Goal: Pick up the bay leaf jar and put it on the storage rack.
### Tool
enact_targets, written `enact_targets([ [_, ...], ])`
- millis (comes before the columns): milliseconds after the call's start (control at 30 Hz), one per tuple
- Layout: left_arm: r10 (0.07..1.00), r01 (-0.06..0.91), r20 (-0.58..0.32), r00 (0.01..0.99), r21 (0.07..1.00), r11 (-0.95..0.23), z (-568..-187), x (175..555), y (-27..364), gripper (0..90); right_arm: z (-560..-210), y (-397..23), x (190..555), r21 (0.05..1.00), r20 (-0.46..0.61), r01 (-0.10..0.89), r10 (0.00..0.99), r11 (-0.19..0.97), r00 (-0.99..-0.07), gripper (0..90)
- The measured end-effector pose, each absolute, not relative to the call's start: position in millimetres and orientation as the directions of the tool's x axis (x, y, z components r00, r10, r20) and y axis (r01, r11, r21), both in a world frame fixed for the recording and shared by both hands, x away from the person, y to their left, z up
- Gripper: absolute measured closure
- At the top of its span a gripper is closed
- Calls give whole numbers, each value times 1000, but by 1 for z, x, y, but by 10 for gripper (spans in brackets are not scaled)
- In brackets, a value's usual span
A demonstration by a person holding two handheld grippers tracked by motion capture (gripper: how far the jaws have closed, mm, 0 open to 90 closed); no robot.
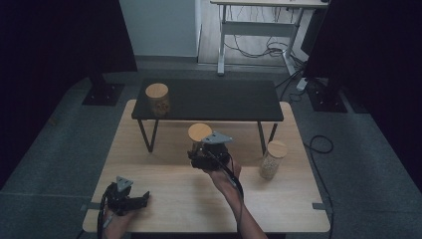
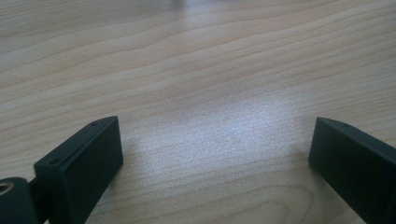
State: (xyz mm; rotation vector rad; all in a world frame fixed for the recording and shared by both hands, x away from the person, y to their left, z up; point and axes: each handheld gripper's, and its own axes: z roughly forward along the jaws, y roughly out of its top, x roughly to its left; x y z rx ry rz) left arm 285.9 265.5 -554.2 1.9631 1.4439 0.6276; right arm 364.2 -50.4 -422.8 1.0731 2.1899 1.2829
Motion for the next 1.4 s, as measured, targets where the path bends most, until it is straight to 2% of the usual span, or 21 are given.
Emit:
enact_targets([
  [1400,956,662,16,292,718,-215,-555,287,266,24,-385,-52,392,857,27,416,779,305,-627,255],
])
